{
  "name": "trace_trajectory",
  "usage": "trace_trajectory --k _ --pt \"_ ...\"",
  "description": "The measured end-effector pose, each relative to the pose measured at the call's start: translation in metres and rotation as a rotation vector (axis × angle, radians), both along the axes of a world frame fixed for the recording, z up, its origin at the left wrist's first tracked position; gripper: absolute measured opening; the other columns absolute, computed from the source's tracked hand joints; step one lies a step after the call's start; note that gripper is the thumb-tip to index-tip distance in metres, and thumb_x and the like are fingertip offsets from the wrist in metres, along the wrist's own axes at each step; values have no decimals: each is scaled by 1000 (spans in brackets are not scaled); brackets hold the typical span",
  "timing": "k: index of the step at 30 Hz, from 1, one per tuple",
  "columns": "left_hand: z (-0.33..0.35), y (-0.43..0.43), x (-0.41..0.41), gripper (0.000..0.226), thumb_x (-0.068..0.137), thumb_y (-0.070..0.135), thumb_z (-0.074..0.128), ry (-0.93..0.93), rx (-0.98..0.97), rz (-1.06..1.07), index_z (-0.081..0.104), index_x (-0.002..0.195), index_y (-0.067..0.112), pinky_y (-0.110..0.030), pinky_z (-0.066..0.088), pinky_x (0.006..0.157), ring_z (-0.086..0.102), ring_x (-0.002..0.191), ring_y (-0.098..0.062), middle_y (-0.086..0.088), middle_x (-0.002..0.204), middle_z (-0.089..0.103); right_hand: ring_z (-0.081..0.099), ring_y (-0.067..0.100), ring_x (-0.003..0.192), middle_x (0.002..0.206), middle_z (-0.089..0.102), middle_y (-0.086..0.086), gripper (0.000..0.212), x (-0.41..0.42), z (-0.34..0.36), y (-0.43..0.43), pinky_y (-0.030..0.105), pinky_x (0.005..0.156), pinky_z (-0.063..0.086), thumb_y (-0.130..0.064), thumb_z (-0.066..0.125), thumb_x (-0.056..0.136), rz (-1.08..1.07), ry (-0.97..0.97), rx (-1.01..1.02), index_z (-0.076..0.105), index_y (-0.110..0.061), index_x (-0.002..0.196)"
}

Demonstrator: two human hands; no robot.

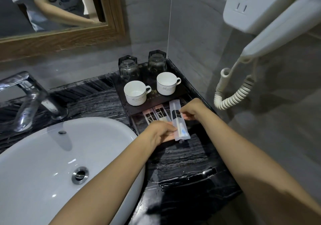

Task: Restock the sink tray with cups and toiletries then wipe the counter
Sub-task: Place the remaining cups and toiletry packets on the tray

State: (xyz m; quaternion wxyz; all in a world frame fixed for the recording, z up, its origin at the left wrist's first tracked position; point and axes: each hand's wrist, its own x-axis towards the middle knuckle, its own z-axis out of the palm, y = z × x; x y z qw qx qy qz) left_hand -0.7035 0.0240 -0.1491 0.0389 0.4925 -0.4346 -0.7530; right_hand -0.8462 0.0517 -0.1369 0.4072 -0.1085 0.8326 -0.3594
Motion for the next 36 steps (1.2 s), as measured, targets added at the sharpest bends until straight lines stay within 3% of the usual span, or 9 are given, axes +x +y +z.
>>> trace_trajectory --k 3,6,11,16,22,27,29,31,36 --pt "-8 -6 -9 12 82 -10 58 -40 14 9 57 78 1 -20 46 54 47 56 -13 -7 67 50 49 16 49 62 53 12 4 0 -7 -10 25 48 48 4 62 85 4 17 9 61 2 88" --pt "-12 -13 -19 23 81 -14 56 -42 -8 51 60 100 -2 -19 45 44 49 37 -8 -8 65 50 49 17 53 70 56 13 19 -2 -14 -15 27 55 48 3 58 85 44 51 10 65 7 102" --pt "-19 -19 -35 31 80 -21 51 -41 -3 139 53 71 8 -22 51 40 50 48 -15 -9 63 50 65 29 95 104 67 18 27 -6 -24 -14 42 94 53 1 52 88 161 197 28 65 6 110" --pt "-27 -16 -41 26 77 -20 56 -38 -44 136 53 82 6 -33 56 68 60 65 -25 -19 83 60 64 28 104 116 67 14 26 -6 -31 -12 26 79 49 5 54 85 166 350 39 70 -5 102" --pt "-35 -26 -18 40 80 -1 54 -247 -789 -233 61 118 8 -28 46 92 60 110 -23 -10 119 65 65 26 88 111 68 15 23 -6 -44 -11 27 69 51 10 58 80 178 366 52 69 -7 92" --pt "-42 -29 1 12 72 -3 58 -302 -1185 -466 61 82 1 -34 43 70 55 101 -32 -12 96 62 66 30 96 115 66 15 21 -7 -52 -8 32 76 55 3 60 82 244 432 86 68 -8 98" --pt "-48 -32 2 28 77 9 62 -353 -1260 -606 60 105 7 -38 41 91 43 122 -34 -10 123 56 63 30 104 120 63 13 27 -4 -53 -6 35 86 53 -3 60 84 339 561 121 65 -10 109" --pt "-56 -33 2 59 85 25 60 -436 -1301 -763 38 139 14 -39 19 115 19 142 -32 -11 154 25 57 29 112 124 57 11 34 0 -54 -4 36 91 50 -12 62 86 450 707 123 60 -12 120" --pt "-66 -34 1 66 95 33 42 -484 -1268 -906 8 148 16 -40 -1 118 -3 147 -25 -8 159 -1 45 22 124 127 49 6 47 3 -54 -2 36 103 42 -20 65 87 624 711 79 54 -15 133"
